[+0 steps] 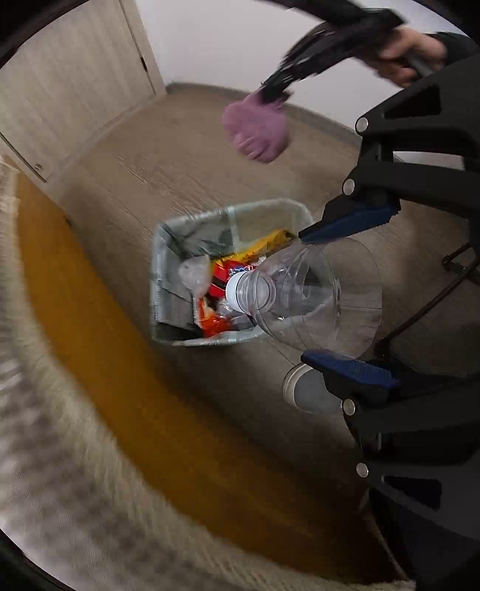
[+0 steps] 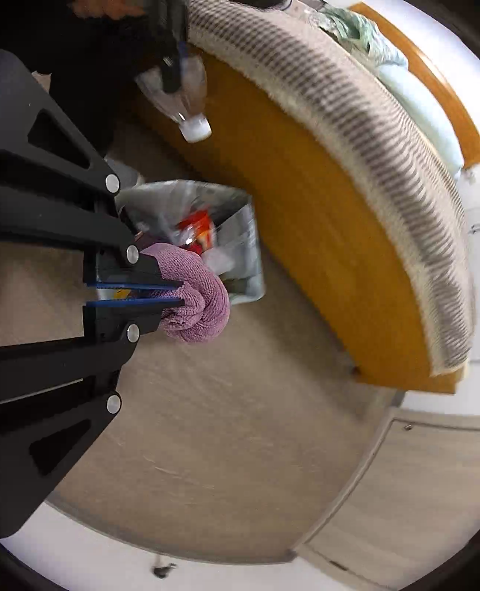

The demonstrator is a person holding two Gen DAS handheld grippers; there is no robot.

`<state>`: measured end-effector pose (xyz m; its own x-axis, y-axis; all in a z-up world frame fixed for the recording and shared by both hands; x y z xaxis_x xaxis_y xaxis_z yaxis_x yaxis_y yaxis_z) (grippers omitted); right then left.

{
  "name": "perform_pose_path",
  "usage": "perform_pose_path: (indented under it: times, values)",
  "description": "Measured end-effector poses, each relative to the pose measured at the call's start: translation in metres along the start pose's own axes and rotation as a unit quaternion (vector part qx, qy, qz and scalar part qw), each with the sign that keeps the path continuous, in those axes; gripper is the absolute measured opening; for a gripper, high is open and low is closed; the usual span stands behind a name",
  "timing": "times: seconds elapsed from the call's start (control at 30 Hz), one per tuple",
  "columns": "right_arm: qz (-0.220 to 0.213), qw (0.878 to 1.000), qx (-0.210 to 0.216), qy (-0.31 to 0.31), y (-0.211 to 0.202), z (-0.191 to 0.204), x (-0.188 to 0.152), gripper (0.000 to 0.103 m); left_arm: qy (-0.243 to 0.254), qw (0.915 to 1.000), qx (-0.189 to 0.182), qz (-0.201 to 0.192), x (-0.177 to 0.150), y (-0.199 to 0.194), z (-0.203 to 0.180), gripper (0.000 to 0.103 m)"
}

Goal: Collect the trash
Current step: 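Carry cloth and bottle to the wastebasket and open both grippers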

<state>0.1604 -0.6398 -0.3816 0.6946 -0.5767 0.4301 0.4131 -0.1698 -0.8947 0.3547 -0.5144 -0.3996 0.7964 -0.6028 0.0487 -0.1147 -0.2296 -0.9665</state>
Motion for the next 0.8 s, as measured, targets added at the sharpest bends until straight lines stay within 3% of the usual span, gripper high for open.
perform_pose_path:
  times: [0.07, 0.23, 0.3, 0.37, 0.43, 0.53, 0.8]
  values:
    - [0.011, 1.0, 0.004, 0.004, 0.008, -0.004, -0.007, 0.004, -0.006, 0.9997, 0.019, 0.014, 0.01, 0.021, -0.004, 0.057]
    - [0.035, 0.999, 0.013, 0.014, 0.033, -0.005, -0.015, 0.004, -0.023, 0.9991, 0.001, 0.036, 0.039, 0.061, -0.02, 0.064]
    - [0.04, 0.999, 0.015, 0.014, 0.039, -0.003, -0.013, 0.004, -0.016, 0.9995, 0.01, 0.025, 0.049, 0.077, -0.02, 0.089]
    - [0.043, 0.999, 0.018, 0.007, 0.043, 0.002, -0.009, 0.004, 0.005, 0.9984, 0.05, 0.027, 0.056, 0.092, -0.017, 0.09]
    - [0.042, 0.999, 0.019, -0.002, 0.044, 0.005, -0.006, 0.004, -0.009, 0.9979, 0.056, 0.032, 0.058, 0.096, -0.012, 0.09]
    - [0.047, 0.999, 0.018, -0.016, 0.05, 0.012, -0.001, 0.004, -0.042, 0.9979, 0.038, 0.03, 0.057, 0.076, -0.003, 0.09]
    - [0.058, 0.997, 0.033, -0.048, 0.069, 0.051, 0.026, 0.004, -0.086, 0.9939, -0.022, -0.066, 0.04, -0.011, 0.03, 0.09]
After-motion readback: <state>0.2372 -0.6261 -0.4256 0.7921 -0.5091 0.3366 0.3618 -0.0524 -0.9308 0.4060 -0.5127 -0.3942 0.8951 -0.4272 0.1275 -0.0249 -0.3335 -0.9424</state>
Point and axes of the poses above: each gripper's, at about its wrist camera, not at the fingertips, and y roughly the way its jaws point, z to its left, x to its top, the point moved 4 cm from there along y, roughly the way its jaws point, and after that the axes turned 4 degrees about -y, right-handed, at the moved point
